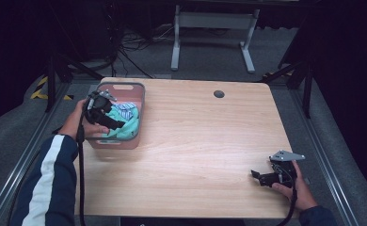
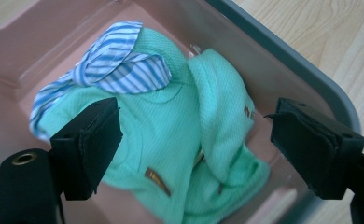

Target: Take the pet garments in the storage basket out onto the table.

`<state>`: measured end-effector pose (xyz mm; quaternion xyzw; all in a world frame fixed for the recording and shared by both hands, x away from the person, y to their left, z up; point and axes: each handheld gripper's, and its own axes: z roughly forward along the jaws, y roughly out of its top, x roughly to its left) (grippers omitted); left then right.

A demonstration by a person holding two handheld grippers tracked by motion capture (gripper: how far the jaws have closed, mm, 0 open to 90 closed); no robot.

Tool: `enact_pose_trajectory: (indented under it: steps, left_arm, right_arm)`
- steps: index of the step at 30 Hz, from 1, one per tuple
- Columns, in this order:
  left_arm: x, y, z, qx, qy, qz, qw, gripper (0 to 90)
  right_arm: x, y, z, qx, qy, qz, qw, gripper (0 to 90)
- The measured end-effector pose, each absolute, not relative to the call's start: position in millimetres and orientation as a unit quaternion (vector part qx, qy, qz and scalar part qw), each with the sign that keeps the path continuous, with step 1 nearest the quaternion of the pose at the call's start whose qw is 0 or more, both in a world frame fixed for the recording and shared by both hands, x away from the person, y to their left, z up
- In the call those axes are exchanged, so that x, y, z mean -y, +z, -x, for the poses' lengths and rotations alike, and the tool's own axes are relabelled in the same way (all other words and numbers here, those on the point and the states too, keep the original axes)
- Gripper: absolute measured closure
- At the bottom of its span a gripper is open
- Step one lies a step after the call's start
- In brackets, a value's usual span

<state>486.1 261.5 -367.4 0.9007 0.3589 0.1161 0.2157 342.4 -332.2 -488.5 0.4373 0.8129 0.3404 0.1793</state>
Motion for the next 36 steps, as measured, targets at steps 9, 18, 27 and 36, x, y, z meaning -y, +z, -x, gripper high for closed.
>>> enact_pose_trajectory:
  steps: [9, 18, 27, 36]
  left_arm:
    - [-237.5, -398.4, -528.9, -0.368, 0.078, -0.919, 0.120, 18.0]
    - [-230.3, -439.1, -546.7, -0.394, 0.028, -0.918, 0.031, 14.0]
    - [-231.5, -438.6, -548.9, -0.408, 0.019, -0.912, 0.037, 14.3]
    - [-234.6, -417.1, -539.6, -0.415, 0.082, -0.905, 0.052, 78.5]
  right_arm:
    - [331.8, -488.2, -342.6, -0.812, 0.341, -0.439, 0.178, 0.3]
    - [331.7, -488.3, -342.2, -0.811, 0.340, -0.440, 0.179, 0.4]
    - [331.5, -488.3, -341.9, -0.811, 0.340, -0.441, 0.180, 0.5]
    - [331.5, -488.3, -341.7, -0.811, 0.339, -0.441, 0.182, 0.6]
